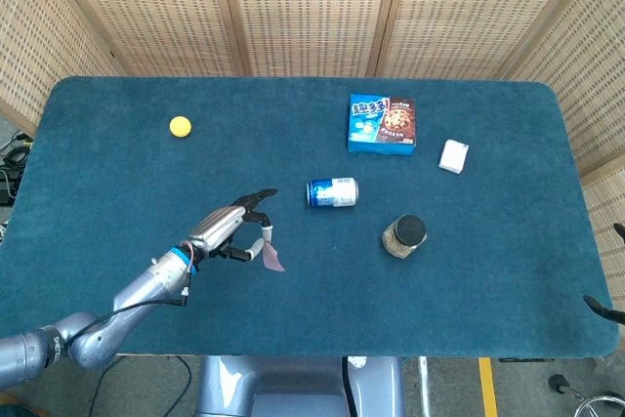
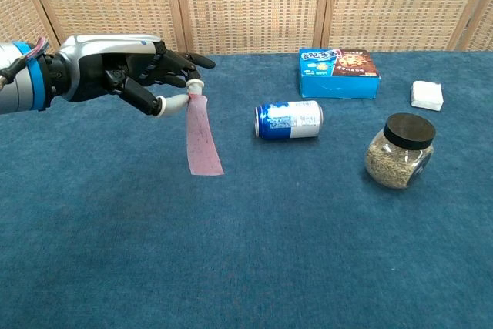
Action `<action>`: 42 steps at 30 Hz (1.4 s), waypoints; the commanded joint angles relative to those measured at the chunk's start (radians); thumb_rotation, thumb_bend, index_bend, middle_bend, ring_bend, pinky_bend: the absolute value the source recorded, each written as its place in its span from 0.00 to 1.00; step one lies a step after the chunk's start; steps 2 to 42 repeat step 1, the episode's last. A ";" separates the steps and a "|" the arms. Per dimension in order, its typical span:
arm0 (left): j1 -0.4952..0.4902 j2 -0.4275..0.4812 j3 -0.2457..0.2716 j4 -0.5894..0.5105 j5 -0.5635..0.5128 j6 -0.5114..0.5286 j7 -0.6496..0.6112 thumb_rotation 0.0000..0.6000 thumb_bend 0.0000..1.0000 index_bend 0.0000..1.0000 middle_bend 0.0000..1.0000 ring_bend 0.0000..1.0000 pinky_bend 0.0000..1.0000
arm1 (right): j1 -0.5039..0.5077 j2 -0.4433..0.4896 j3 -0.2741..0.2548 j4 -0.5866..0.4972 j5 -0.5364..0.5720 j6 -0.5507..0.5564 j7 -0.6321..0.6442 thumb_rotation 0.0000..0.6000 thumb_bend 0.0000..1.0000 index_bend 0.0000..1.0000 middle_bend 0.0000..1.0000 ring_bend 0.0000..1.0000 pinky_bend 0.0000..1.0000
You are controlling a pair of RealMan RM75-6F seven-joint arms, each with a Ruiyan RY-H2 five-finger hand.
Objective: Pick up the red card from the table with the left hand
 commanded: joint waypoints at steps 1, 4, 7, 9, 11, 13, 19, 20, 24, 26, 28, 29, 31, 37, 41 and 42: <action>0.021 0.016 0.036 -0.038 0.112 0.017 -0.080 1.00 0.54 0.67 0.00 0.00 0.00 | -0.001 0.000 -0.001 0.001 -0.002 0.002 0.002 1.00 0.00 0.06 0.00 0.00 0.00; 0.021 0.016 0.036 -0.038 0.112 0.017 -0.080 1.00 0.54 0.67 0.00 0.00 0.00 | -0.001 0.000 -0.001 0.001 -0.002 0.002 0.002 1.00 0.00 0.06 0.00 0.00 0.00; 0.021 0.016 0.036 -0.038 0.112 0.017 -0.080 1.00 0.54 0.67 0.00 0.00 0.00 | -0.001 0.000 -0.001 0.001 -0.002 0.002 0.002 1.00 0.00 0.06 0.00 0.00 0.00; 0.021 0.016 0.036 -0.038 0.112 0.017 -0.080 1.00 0.54 0.67 0.00 0.00 0.00 | -0.001 0.000 -0.001 0.001 -0.002 0.002 0.002 1.00 0.00 0.06 0.00 0.00 0.00; 0.021 0.016 0.036 -0.038 0.112 0.017 -0.080 1.00 0.54 0.67 0.00 0.00 0.00 | -0.001 0.000 -0.001 0.001 -0.002 0.002 0.002 1.00 0.00 0.06 0.00 0.00 0.00; 0.021 0.016 0.036 -0.038 0.112 0.017 -0.080 1.00 0.54 0.67 0.00 0.00 0.00 | -0.001 0.000 -0.001 0.001 -0.002 0.002 0.002 1.00 0.00 0.06 0.00 0.00 0.00; 0.021 0.016 0.036 -0.038 0.112 0.017 -0.080 1.00 0.54 0.67 0.00 0.00 0.00 | -0.001 0.000 -0.001 0.001 -0.002 0.002 0.002 1.00 0.00 0.06 0.00 0.00 0.00; 0.021 0.016 0.036 -0.038 0.112 0.017 -0.080 1.00 0.54 0.67 0.00 0.00 0.00 | -0.001 0.000 -0.001 0.001 -0.002 0.002 0.002 1.00 0.00 0.06 0.00 0.00 0.00; 0.021 0.016 0.036 -0.038 0.112 0.017 -0.080 1.00 0.54 0.67 0.00 0.00 0.00 | -0.001 0.000 -0.001 0.001 -0.002 0.002 0.002 1.00 0.00 0.06 0.00 0.00 0.00; 0.021 0.016 0.036 -0.038 0.112 0.017 -0.080 1.00 0.54 0.67 0.00 0.00 0.00 | -0.001 0.000 -0.001 0.001 -0.002 0.002 0.002 1.00 0.00 0.06 0.00 0.00 0.00; 0.021 0.016 0.036 -0.038 0.112 0.017 -0.080 1.00 0.54 0.67 0.00 0.00 0.00 | -0.001 0.000 -0.001 0.001 -0.002 0.002 0.002 1.00 0.00 0.06 0.00 0.00 0.00; 0.021 0.016 0.036 -0.038 0.112 0.017 -0.080 1.00 0.54 0.67 0.00 0.00 0.00 | -0.001 0.000 -0.001 0.001 -0.002 0.002 0.002 1.00 0.00 0.06 0.00 0.00 0.00; 0.021 0.016 0.036 -0.038 0.112 0.017 -0.080 1.00 0.54 0.67 0.00 0.00 0.00 | -0.001 0.000 -0.001 0.001 -0.002 0.002 0.002 1.00 0.00 0.06 0.00 0.00 0.00; 0.021 0.016 0.036 -0.038 0.112 0.017 -0.080 1.00 0.54 0.67 0.00 0.00 0.00 | -0.001 0.000 -0.001 0.001 -0.002 0.002 0.002 1.00 0.00 0.06 0.00 0.00 0.00; 0.021 0.016 0.036 -0.038 0.112 0.017 -0.080 1.00 0.54 0.67 0.00 0.00 0.00 | -0.001 0.000 -0.001 0.001 -0.002 0.002 0.002 1.00 0.00 0.06 0.00 0.00 0.00; 0.021 0.016 0.036 -0.038 0.112 0.017 -0.080 1.00 0.54 0.67 0.00 0.00 0.00 | -0.001 0.000 -0.001 0.001 -0.002 0.002 0.002 1.00 0.00 0.06 0.00 0.00 0.00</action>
